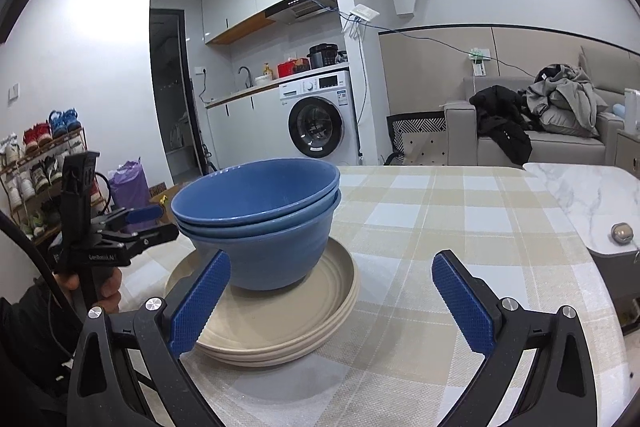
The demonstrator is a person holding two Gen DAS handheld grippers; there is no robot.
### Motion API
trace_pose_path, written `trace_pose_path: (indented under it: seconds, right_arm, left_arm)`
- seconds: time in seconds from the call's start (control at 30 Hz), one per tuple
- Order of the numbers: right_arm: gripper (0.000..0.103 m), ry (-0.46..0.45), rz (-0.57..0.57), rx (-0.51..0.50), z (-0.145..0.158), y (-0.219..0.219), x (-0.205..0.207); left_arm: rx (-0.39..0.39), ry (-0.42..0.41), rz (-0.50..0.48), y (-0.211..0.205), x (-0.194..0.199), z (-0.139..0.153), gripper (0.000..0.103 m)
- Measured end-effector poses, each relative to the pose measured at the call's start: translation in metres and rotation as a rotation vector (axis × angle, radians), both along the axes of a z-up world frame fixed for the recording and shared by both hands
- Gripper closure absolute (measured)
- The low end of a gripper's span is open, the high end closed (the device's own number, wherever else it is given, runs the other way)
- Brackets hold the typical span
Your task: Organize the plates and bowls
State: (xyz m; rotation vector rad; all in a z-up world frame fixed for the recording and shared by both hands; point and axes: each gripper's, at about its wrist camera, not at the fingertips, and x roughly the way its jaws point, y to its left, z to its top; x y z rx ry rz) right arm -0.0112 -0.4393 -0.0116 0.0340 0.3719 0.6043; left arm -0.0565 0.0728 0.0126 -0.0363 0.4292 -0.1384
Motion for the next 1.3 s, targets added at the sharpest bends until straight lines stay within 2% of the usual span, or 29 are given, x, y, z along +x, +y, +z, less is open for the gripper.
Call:
trace_pose_path:
  seconds: [0.27,0.57,1.3]
  right_arm:
    - [0.0,-0.047,0.028,-0.082,0.0,0.017,-0.009]
    - [0.0,-0.041,0.025,-0.058,-0.001,0.014,-0.006]
    - [0.0,-0.028,0.03,-0.051,-0.003,0.013,-0.003]
  left_arm:
    - [-0.023,-0.015,0.01,0.006,0.004,-0.005,0.001]
    - [0.001,-0.051,0.007,0.003,-0.002,-0.006,0.001]
    - [0.002,-0.052,0.002,0.001,-0.003,-0.007,0.001]
